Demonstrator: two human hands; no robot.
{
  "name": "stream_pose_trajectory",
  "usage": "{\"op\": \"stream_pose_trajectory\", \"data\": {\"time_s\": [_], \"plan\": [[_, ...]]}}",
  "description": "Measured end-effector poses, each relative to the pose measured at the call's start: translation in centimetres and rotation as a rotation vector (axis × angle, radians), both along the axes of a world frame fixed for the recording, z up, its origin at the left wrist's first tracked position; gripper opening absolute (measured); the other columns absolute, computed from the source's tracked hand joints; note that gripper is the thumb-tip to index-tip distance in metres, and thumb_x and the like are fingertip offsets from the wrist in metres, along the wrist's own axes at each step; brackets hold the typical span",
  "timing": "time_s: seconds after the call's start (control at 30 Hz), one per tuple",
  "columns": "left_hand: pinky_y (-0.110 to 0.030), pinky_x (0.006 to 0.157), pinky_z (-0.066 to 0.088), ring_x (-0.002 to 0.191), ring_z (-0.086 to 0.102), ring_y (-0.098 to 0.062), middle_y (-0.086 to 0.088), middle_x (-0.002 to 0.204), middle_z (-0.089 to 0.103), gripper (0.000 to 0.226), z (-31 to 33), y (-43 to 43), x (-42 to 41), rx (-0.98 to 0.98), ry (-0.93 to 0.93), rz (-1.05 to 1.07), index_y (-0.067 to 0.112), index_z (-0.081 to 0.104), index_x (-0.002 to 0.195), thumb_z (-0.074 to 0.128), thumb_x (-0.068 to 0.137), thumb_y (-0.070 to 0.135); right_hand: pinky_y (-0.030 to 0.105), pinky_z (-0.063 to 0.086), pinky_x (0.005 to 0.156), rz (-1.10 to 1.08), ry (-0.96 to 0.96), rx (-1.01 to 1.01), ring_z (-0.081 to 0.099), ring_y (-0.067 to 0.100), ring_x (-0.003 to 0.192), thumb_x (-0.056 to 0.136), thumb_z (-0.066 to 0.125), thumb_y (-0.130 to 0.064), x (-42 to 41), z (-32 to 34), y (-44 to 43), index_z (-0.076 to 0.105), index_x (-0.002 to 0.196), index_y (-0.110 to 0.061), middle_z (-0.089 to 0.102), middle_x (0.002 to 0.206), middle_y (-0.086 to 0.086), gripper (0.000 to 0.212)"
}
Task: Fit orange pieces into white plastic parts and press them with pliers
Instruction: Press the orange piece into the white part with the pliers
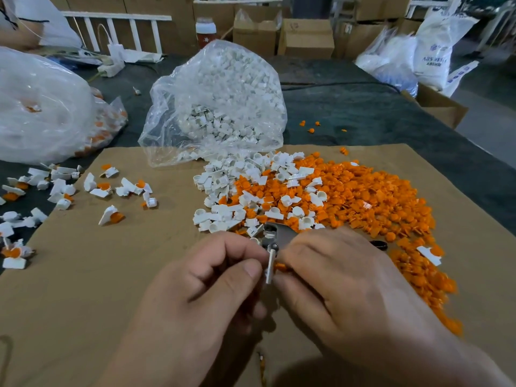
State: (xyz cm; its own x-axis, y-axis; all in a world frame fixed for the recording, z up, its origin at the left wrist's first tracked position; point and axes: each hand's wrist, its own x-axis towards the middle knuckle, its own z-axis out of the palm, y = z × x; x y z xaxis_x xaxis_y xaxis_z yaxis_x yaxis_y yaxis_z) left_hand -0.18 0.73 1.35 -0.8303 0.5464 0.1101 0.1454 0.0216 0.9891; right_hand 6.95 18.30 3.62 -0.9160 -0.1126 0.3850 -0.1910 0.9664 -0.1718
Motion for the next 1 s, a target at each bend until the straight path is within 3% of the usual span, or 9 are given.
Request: {"op": "stream_pose_trajectory", "data": {"time_s": [0.17, 0.3, 0.47, 0.53, 0.63, 0.7, 0.77, 0.87, 1.0], "plan": [[-0.025, 0.050, 0.051, 0.055, 0.066, -0.022, -0.005, 0.065, 0.068, 0.040, -0.2, -0.1, -0.5, -0.007, -0.063, -0.036, 0.032, 0.071, 0.094, 0.066, 0.066, 0.060, 0.035, 0.051, 0.062, 0.029, -0.013, 0.004, 0.055, 0.013, 0.070, 0.095, 0.041, -0.033, 0.1, 0.3, -0.3, 0.066, 0.088, -0.020, 0.060, 0.081, -0.006, 0.029], [-0.028, 0.046, 0.048, 0.049, 0.061, -0.025, -0.011, 0.064, 0.065, 0.039, -0.3, -0.2, -0.7, 0.097, -0.216, -0.145, 0.023, 0.072, 0.084, 0.079, 0.066, 0.057, 0.034, 0.050, 0.060, 0.052, -0.019, -0.066, 0.054, 0.011, 0.069, 0.096, 0.038, -0.033, 0.3, 0.6, -0.7, 0.066, 0.088, -0.019, 0.058, 0.080, -0.007, 0.032], [-0.026, 0.041, 0.046, 0.044, 0.060, -0.022, -0.007, 0.061, 0.063, 0.044, -1.2, -0.1, -0.3, 0.212, -0.168, -0.166, 0.021, 0.071, 0.090, 0.084, 0.070, 0.058, 0.034, 0.043, 0.056, 0.048, -0.166, -0.563, 0.055, 0.015, 0.067, 0.091, 0.041, -0.044, 0.8, 0.6, -1.2, 0.057, 0.073, -0.019, 0.055, 0.072, -0.004, 0.035], [-0.028, 0.044, 0.048, 0.046, 0.061, -0.024, -0.003, 0.063, 0.065, 0.041, -1.8, -0.2, 0.0, 0.183, -0.032, -0.123, 0.024, 0.070, 0.096, 0.078, 0.077, 0.060, 0.029, 0.042, 0.048, -0.010, -0.326, -0.892, 0.056, 0.011, 0.056, 0.085, 0.047, -0.042, 0.5, 1.0, -1.5, 0.058, 0.068, -0.014, 0.059, 0.063, 0.000, 0.035], [-0.028, 0.051, 0.052, 0.056, 0.065, -0.016, 0.006, 0.073, 0.068, 0.036, -2.2, -0.2, 0.4, 0.048, 0.330, -0.044, 0.032, 0.066, 0.107, 0.063, 0.090, 0.062, 0.023, 0.026, 0.039, -0.105, -0.688, -1.360, 0.038, 0.011, 0.033, 0.076, 0.052, -0.035, 0.1, 1.1, -1.6, 0.056, 0.047, -0.016, 0.044, 0.041, -0.001, 0.035], [-0.028, 0.051, 0.055, 0.060, 0.066, -0.011, 0.009, 0.077, 0.068, 0.032, -2.1, -0.1, 0.7, -0.001, 0.451, -0.002, 0.036, 0.065, 0.107, 0.058, 0.092, 0.064, 0.026, 0.020, 0.040, -0.100, -0.776, -1.492, 0.031, 0.015, 0.032, 0.069, 0.053, -0.035, -0.1, 1.2, -1.6, 0.054, 0.044, -0.017, 0.040, 0.038, 0.001, 0.031], [-0.040, 0.047, 0.055, 0.056, 0.066, -0.018, 0.002, 0.072, 0.069, 0.040, -1.6, -0.1, 0.5, 0.009, 0.297, 0.020, 0.036, 0.067, 0.103, 0.062, 0.084, 0.070, 0.028, 0.032, 0.039, -0.062, -0.629, -1.255, 0.043, 0.011, 0.038, 0.073, 0.052, -0.044, 0.2, 0.9, -1.6, 0.060, 0.058, -0.022, 0.050, 0.046, -0.005, 0.028], [-0.032, 0.044, 0.049, 0.047, 0.062, -0.023, -0.008, 0.061, 0.067, 0.040, -1.0, -0.3, -0.2, 0.005, -0.014, -0.024, 0.030, 0.069, 0.090, 0.074, 0.068, 0.062, 0.022, 0.046, 0.063, -0.013, -0.142, -0.477, 0.057, 0.003, 0.075, 0.089, 0.041, -0.056, 0.7, 0.3, -1.1, 0.055, 0.090, -0.039, 0.057, 0.084, -0.017, 0.021], [-0.022, 0.035, 0.041, 0.038, 0.055, -0.019, -0.011, 0.057, 0.061, 0.029, -0.4, 0.1, -0.5, 0.205, -0.340, -0.125, 0.017, 0.071, 0.077, 0.078, 0.062, 0.041, 0.030, 0.044, 0.058, 0.085, 0.009, -0.308, 0.052, 0.007, 0.075, 0.097, 0.045, -0.038, 0.5, 0.1, -1.1, 0.051, 0.098, -0.032, 0.050, 0.088, -0.015, 0.008]]}}
